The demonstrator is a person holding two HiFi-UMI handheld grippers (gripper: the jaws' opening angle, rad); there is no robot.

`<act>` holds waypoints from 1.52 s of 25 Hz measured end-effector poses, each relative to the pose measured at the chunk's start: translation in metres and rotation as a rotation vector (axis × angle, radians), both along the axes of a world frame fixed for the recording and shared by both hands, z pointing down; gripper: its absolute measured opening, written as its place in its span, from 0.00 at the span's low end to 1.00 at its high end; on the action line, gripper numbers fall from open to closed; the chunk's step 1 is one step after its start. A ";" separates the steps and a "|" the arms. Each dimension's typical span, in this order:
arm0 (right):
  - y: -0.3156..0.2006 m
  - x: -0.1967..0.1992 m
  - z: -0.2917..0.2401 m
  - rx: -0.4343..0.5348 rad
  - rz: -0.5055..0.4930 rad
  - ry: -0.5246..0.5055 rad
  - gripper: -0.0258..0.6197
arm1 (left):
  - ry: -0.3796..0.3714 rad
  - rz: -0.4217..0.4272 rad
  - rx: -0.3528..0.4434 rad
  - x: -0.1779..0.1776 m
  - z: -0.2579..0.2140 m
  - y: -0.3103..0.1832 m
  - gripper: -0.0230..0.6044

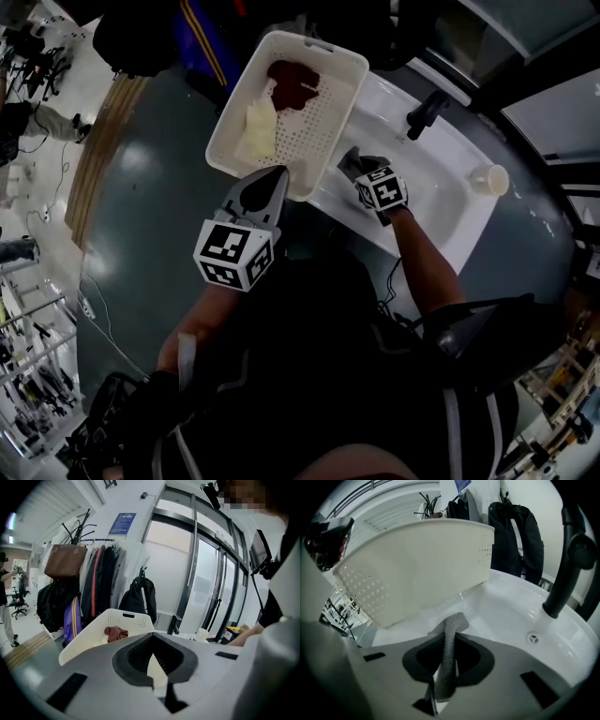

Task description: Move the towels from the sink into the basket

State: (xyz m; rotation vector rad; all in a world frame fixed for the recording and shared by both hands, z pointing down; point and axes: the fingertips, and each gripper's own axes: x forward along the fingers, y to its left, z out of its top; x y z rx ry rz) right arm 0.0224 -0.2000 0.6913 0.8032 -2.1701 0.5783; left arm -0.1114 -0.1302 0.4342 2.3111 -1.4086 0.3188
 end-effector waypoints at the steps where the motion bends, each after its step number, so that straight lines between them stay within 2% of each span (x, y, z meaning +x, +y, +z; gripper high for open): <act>1: 0.002 0.002 -0.007 0.010 0.007 0.000 0.12 | 0.005 0.007 0.008 -0.004 -0.003 -0.001 0.04; 13: 0.004 0.009 -0.130 0.165 0.113 -0.081 0.12 | 0.066 0.070 0.099 -0.027 -0.029 -0.029 0.04; 18: 0.002 0.003 -0.186 0.211 0.153 -0.129 0.12 | 0.070 0.076 0.121 -0.037 -0.035 -0.038 0.04; 30: -0.004 -0.060 -0.259 0.275 0.146 -0.179 0.12 | 0.080 0.044 0.140 -0.077 -0.042 -0.050 0.04; 32: -0.009 -0.073 -0.263 0.272 0.170 -0.193 0.12 | 0.076 0.040 0.140 -0.085 -0.041 -0.052 0.04; 36: -0.018 -0.101 -0.261 0.264 0.196 -0.195 0.12 | 0.061 -0.021 0.151 -0.110 -0.038 -0.062 0.04; 38: -0.023 -0.115 -0.257 0.260 0.200 -0.197 0.12 | 0.063 -0.018 0.140 -0.116 -0.033 -0.067 0.04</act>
